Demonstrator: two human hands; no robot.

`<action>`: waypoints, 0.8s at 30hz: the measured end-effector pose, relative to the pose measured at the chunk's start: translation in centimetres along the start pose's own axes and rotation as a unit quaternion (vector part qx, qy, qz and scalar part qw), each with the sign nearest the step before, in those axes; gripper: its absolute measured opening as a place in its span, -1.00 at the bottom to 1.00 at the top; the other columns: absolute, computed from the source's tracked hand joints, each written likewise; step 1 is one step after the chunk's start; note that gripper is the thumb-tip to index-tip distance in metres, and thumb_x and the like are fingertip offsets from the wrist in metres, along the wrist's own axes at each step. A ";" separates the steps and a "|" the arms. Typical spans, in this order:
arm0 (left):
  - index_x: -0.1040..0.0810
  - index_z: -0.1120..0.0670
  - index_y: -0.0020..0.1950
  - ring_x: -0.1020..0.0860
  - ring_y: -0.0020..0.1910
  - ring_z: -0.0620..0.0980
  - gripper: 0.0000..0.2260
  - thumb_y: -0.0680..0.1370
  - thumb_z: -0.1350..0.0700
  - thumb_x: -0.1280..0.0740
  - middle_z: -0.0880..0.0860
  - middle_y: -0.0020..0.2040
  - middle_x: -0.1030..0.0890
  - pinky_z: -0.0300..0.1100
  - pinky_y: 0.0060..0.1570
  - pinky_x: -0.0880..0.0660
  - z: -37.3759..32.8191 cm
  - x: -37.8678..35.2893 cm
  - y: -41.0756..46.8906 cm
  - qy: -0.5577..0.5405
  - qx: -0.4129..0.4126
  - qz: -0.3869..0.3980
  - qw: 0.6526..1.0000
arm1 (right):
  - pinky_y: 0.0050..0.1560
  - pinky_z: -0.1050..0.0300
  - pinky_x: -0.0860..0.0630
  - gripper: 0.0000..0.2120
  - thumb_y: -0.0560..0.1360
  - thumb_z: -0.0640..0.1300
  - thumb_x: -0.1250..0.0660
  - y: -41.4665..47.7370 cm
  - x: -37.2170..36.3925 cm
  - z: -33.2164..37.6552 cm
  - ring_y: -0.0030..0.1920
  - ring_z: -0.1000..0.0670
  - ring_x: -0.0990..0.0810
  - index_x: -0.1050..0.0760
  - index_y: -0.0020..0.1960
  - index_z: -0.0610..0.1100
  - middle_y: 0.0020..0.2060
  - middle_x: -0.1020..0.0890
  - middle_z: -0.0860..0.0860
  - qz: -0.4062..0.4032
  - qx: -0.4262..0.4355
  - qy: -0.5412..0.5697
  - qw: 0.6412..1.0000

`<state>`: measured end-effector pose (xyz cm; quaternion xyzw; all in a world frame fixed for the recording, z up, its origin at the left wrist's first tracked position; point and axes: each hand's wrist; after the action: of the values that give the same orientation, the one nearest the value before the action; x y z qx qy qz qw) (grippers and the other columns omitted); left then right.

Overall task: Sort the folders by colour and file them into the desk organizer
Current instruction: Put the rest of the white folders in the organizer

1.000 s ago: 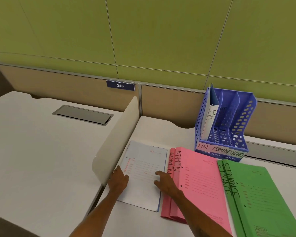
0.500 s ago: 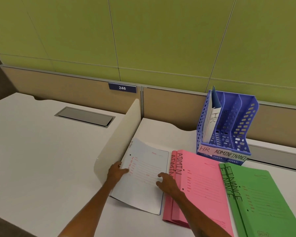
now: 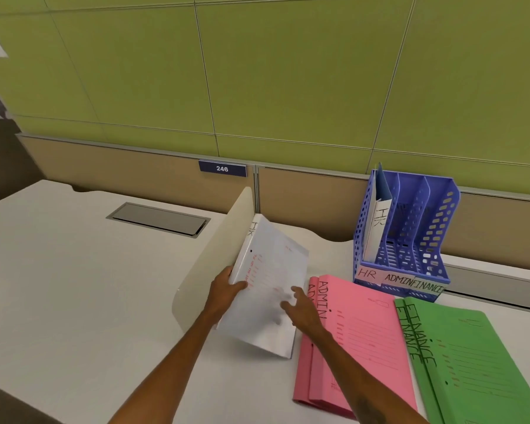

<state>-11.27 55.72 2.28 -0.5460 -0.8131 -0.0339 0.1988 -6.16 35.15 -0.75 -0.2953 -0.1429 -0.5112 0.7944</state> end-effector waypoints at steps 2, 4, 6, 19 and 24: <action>-0.42 0.10 0.37 -0.59 0.16 0.14 -0.57 0.53 0.13 -0.42 0.10 0.23 -0.57 0.09 0.19 -0.57 -1.1 -0.8 -0.2 0.009 -0.029 -0.029 0.999 | 0.13 -0.11 -0.62 -0.40 0.59 0.02 -0.29 0.1 0.7 1.8 0.33 -0.16 -0.50 -0.18 0.56 -0.08 0.49 -0.34 -0.10 -0.016 0.005 0.051 0.999; -0.39 0.10 0.40 -0.57 0.19 0.14 -0.56 0.55 0.08 -0.39 0.10 0.27 -0.56 0.10 0.23 -0.54 -2.2 -1.9 -0.3 0.026 -0.050 -0.065 0.996 | -0.01 -0.08 -0.67 -0.39 0.58 0.10 -0.29 0.3 1.5 3.7 0.33 -0.17 -0.50 -0.18 0.55 -0.04 0.49 -0.35 -0.09 -0.031 0.020 0.091 0.995; -0.38 0.08 0.41 -0.56 0.21 0.13 -0.56 0.57 0.05 -0.37 0.08 0.28 -0.55 0.02 0.24 -0.54 -3.1 -3.2 -0.7 0.036 -0.065 -0.105 0.992 | -0.11 -0.06 -0.69 -0.35 0.55 0.18 -0.30 0.5 2.3 5.6 0.34 -0.17 -0.49 -0.18 0.55 0.00 0.48 -0.35 -0.07 -0.043 0.043 0.115 0.991; -0.45 0.12 0.36 -0.69 -0.12 -0.01 -0.53 0.51 -0.06 -0.35 0.08 0.09 -0.68 -0.23 -0.12 -0.64 -5.2 -13.0 -4.6 0.085 -0.204 -0.204 0.954 | 0.04 -0.15 -0.66 -0.52 0.47 0.04 -0.39 0.3 7.3 9.5 0.15 -0.19 -0.61 -0.38 0.33 -0.04 0.31 -0.52 -0.08 -0.098 0.104 0.102 0.984; -0.29 -0.13 0.41 -0.62 -0.06 -0.23 -0.48 0.50 -0.15 -0.36 -0.15 0.20 -0.58 -0.32 -0.08 -0.60 -6.3 -15.8 -5.3 0.007 -0.183 -0.171 0.968 | -0.22 0.13 -0.70 -0.70 0.45 0.01 -0.37 -0.8 9.4 8.0 -0.01 -0.10 -0.66 -0.46 0.15 -0.03 0.26 -0.58 -0.03 -0.123 0.144 0.097 0.977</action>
<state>-9.13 38.07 3.28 -0.4261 -0.8728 -0.2195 0.0918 -2.15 32.99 10.71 -0.1068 -0.1722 -0.6052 0.7698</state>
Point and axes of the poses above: each hand's wrist, its own y-axis towards the middle knuckle, its own x-axis out of the back of the hand, z = x × y
